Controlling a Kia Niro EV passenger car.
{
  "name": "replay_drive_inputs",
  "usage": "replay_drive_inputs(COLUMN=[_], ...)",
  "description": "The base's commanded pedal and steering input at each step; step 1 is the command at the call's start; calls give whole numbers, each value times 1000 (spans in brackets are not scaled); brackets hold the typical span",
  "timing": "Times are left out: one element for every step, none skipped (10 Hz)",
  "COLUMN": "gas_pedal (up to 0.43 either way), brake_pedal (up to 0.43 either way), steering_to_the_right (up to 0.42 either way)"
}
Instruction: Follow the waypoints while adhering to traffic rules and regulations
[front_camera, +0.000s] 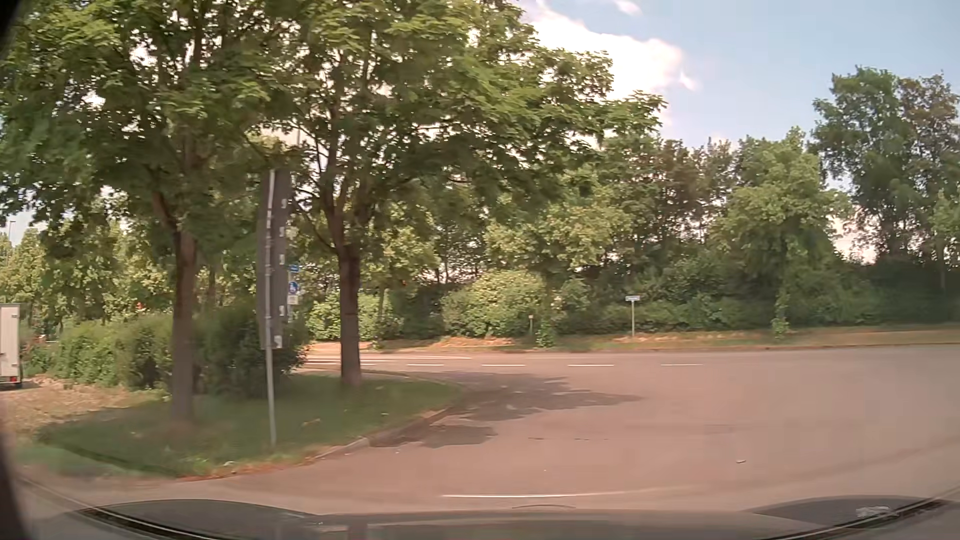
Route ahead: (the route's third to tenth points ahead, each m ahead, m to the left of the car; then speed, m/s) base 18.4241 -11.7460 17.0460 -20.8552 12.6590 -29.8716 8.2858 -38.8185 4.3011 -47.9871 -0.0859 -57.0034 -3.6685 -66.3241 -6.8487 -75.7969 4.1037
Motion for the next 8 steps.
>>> replay_drive_inputs(gas_pedal=[79,79,79,79,79,79,79,79], brake_pedal=[18,18,18,18,18,18,12,18], steering_to_the_right=[444,436,430,423,412,399,382,364])
